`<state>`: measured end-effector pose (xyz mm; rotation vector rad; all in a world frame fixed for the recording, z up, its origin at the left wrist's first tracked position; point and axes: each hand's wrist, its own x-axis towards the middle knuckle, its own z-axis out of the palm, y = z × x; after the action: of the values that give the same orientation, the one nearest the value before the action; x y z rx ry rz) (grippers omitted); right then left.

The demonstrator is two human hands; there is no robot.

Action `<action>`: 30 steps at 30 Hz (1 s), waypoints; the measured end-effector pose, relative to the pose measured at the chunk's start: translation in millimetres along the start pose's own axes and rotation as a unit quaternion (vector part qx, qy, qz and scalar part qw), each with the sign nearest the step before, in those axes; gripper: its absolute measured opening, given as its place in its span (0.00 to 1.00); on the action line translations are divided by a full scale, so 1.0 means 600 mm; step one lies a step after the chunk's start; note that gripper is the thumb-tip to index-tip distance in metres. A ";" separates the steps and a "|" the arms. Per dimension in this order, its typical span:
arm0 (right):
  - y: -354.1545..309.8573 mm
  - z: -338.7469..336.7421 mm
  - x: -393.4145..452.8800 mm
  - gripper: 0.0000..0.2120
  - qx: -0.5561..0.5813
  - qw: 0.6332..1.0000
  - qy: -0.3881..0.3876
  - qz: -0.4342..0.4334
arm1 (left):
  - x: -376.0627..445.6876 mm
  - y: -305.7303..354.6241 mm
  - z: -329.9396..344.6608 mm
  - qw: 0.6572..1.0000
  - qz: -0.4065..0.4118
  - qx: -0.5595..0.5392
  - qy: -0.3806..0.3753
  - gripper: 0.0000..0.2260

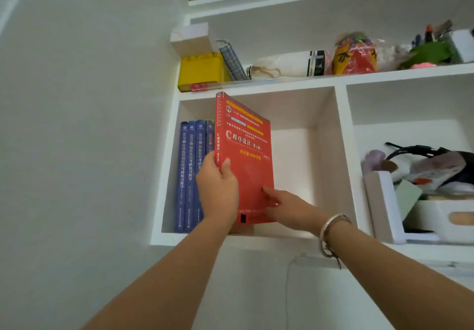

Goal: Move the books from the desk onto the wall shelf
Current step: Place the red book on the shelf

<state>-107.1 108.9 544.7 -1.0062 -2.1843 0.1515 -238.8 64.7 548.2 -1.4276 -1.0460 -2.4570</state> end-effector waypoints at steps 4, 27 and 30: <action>0.003 0.039 0.038 0.22 0.094 0.990 -0.101 -0.027 | -0.014 -0.050 0.021 0.997 0.034 0.065 0.020 0.16; -0.006 0.033 -0.101 0.22 0.207 0.966 0.150 -0.032 | -0.094 -0.094 -0.048 0.927 0.128 0.308 -0.174 0.25; 0.000 0.050 -0.186 0.23 0.248 0.958 0.139 -0.027 | -0.179 -0.083 -0.076 0.950 0.138 0.191 -0.206 0.19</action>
<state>-77.7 36.0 460.1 -0.6371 -1.7853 0.4778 -233.4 49.6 422.1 -1.8353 -1.2091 -1.6872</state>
